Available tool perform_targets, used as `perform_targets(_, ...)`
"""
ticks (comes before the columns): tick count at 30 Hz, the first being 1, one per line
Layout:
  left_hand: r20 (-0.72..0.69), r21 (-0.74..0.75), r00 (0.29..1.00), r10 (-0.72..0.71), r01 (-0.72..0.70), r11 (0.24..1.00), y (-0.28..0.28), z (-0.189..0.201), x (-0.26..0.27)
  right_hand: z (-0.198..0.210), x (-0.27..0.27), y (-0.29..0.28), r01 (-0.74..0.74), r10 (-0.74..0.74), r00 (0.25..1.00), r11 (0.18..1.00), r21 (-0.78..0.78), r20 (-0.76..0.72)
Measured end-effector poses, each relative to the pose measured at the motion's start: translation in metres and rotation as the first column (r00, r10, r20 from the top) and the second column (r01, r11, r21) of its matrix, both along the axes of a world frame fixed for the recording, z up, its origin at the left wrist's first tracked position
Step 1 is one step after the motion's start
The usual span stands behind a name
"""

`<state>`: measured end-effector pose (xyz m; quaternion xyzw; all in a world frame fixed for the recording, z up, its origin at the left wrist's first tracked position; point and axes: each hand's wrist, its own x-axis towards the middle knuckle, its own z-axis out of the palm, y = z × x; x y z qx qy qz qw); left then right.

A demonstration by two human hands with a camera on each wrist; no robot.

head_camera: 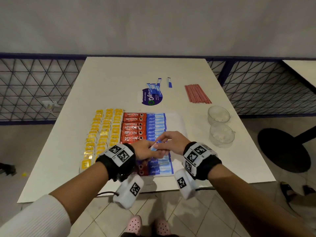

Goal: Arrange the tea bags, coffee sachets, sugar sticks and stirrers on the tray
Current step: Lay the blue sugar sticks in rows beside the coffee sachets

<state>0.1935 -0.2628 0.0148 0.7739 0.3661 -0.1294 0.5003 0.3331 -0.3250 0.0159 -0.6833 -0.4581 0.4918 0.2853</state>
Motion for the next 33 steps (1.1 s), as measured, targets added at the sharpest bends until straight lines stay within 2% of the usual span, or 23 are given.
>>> perform_targets(2,0.055,-0.192,0.989,0.140,-0.127,0.973,0.002,0.002,-0.005,0.001,0.001,0.003,0.022,-0.021,0.998,1.000,0.015,-0.065)
perform_targets(5,0.095,-0.417,0.940,0.329,-0.262,0.870,0.007,0.003,-0.016,0.003,0.002,0.005,0.076,-0.072,0.988,0.997,0.021,-0.139)
perform_targets(11,0.148,-0.526,0.826,0.545,-0.401,0.750,0.027,-0.006,-0.041,0.004,-0.002,0.010,0.238,-0.230,0.943,0.971,0.005,-0.240)
perform_targets(14,0.173,-0.492,0.776,0.606,-0.465,0.736,0.034,-0.011,-0.046,0.001,-0.006,0.013,0.271,-0.265,0.927,0.963,-0.015,-0.265)
perform_targets(18,0.212,-0.398,0.779,0.591,-0.483,0.780,0.039,-0.017,-0.047,-0.008,-0.010,0.014,0.312,-0.305,0.909,0.950,-0.019,-0.284)
perform_targets(22,0.226,-0.269,0.837,0.498,-0.438,0.858,0.044,-0.019,-0.042,-0.012,-0.002,0.016,0.322,-0.329,0.904,0.944,-0.073,-0.272)
perform_targets(25,0.174,-0.137,0.889,0.424,-0.404,0.904,0.052,-0.019,-0.035,-0.013,0.011,0.026,0.377,-0.393,0.880,0.920,-0.110,-0.267)
perform_targets(28,0.146,-0.121,0.889,0.434,-0.419,0.900,0.063,-0.017,-0.026,-0.019,0.029,0.043,0.469,-0.487,0.833,0.873,-0.130,-0.261)
perform_targets(30,0.128,-0.091,0.891,0.436,-0.427,0.900,0.070,-0.018,-0.021,-0.023,0.041,0.055,0.513,-0.532,0.823,0.846,-0.144,-0.198)
perform_targets(33,0.137,-0.133,0.858,0.496,-0.480,0.867,0.082,-0.020,-0.012,-0.030,0.054,0.076,0.527,-0.553,0.822,0.829,-0.186,-0.138)
